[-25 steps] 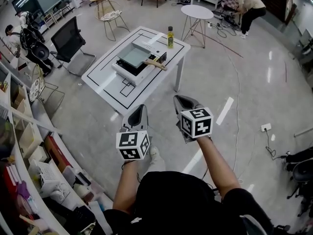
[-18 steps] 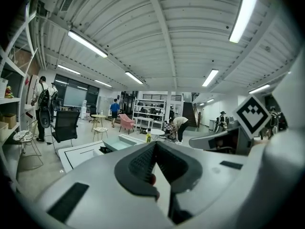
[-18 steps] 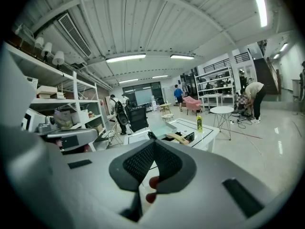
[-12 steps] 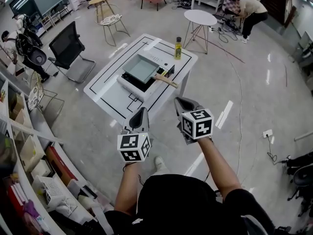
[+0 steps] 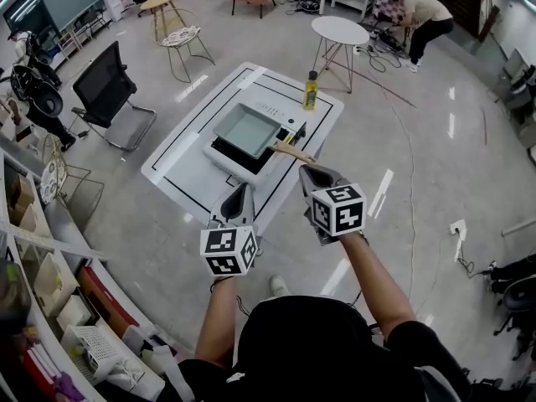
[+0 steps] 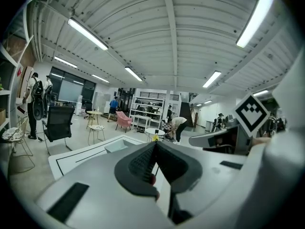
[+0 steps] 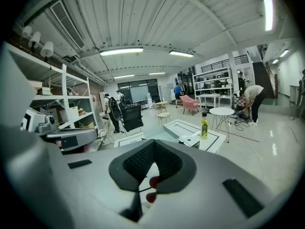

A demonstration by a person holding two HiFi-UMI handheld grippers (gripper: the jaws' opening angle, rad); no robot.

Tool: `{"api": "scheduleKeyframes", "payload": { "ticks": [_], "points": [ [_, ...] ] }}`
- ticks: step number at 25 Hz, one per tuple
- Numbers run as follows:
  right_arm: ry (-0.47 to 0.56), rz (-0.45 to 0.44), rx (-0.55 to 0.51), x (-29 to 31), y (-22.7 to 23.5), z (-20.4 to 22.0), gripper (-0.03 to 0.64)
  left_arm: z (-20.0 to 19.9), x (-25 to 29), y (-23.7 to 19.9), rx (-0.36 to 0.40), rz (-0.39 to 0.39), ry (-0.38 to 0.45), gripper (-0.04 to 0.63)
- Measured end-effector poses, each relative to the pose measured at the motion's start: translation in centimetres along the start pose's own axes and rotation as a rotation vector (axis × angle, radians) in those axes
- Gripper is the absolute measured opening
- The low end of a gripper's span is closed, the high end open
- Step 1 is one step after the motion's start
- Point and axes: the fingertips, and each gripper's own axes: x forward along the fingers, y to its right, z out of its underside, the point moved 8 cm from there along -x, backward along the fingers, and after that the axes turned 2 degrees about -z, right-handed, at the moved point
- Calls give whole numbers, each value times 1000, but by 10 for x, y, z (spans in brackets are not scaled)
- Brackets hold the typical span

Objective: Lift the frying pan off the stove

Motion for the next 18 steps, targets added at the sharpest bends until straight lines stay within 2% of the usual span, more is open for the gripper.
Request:
{"api": "scheduleKeyframes", "payload": {
  "ticks": [7,13,18],
  "points": [
    [-45,14,0,26,3,0,2,5,20,-21,-31,18,-20,11],
    [-72,26,-13,42,16,1,2,3,37,-32,-131,64,-7,11],
    [-107,22,-46,58,37,-3,2,-2,57,-33,-90,39,-10,11]
  ]
}}
